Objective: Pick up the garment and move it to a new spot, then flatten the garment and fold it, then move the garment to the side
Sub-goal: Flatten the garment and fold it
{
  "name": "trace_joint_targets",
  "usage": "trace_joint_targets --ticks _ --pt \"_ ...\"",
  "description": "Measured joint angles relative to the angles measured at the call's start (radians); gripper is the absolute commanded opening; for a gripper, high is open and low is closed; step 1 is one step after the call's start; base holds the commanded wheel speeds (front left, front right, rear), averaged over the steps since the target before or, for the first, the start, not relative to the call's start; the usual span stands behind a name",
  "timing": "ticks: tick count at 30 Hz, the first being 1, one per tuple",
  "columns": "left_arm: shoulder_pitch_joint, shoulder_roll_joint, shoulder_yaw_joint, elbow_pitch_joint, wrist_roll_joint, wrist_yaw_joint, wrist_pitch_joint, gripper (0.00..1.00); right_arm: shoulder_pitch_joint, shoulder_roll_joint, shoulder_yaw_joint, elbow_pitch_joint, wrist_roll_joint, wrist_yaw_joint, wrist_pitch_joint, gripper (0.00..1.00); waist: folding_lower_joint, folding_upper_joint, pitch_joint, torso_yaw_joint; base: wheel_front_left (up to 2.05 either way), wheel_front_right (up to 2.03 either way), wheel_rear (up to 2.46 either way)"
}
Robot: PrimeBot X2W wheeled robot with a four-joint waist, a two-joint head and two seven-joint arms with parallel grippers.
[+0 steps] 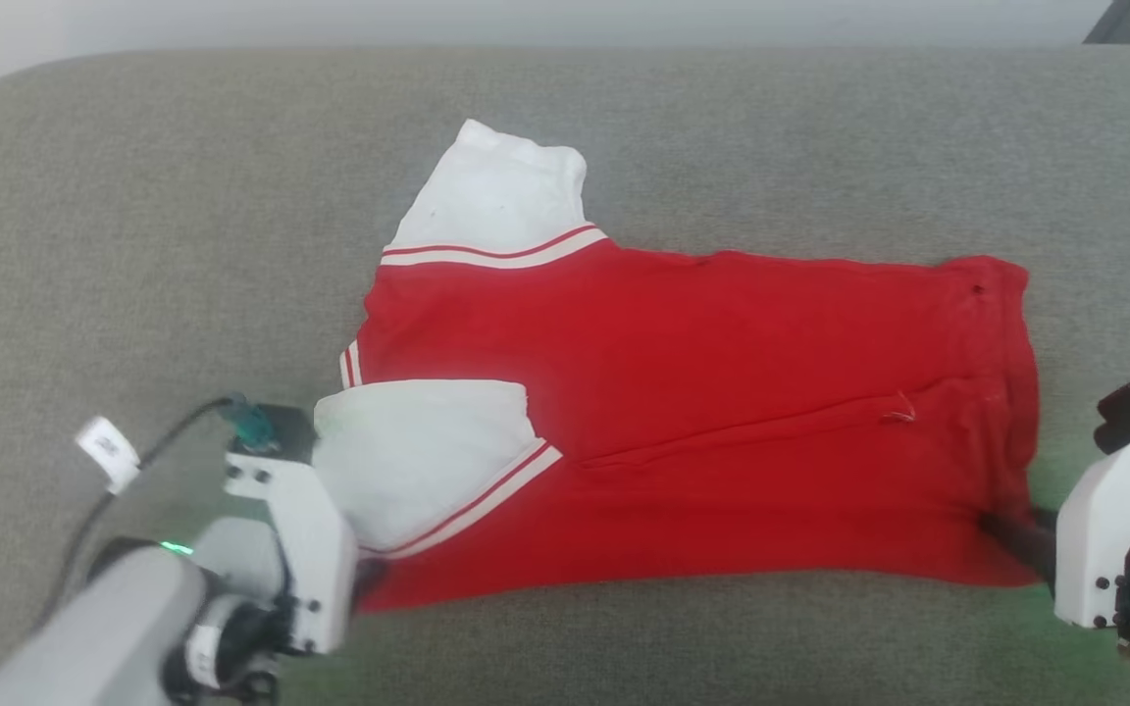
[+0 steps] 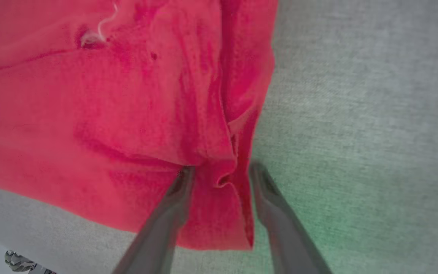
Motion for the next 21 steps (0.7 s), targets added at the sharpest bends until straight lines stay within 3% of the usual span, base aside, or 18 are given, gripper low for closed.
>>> trace_joint_targets --ticks 11,21 --pt "-0.103 0.2 0.06 -0.197 0.05 0.062 0.116 1.0 -0.045 -0.007 0.003 -0.103 -0.011 -0.001 -0.223 1.0 0.0 0.0 -0.018 -0.074 0.0 0.0 0.0" --pt "-0.293 0.209 0.077 -0.123 0.1 -0.011 0.117 1.0 -0.153 0.021 0.092 -0.156 -0.06 -0.001 -0.588 1.0 0.0 0.0 0.018 -0.206 0.0 0.0 0.0"
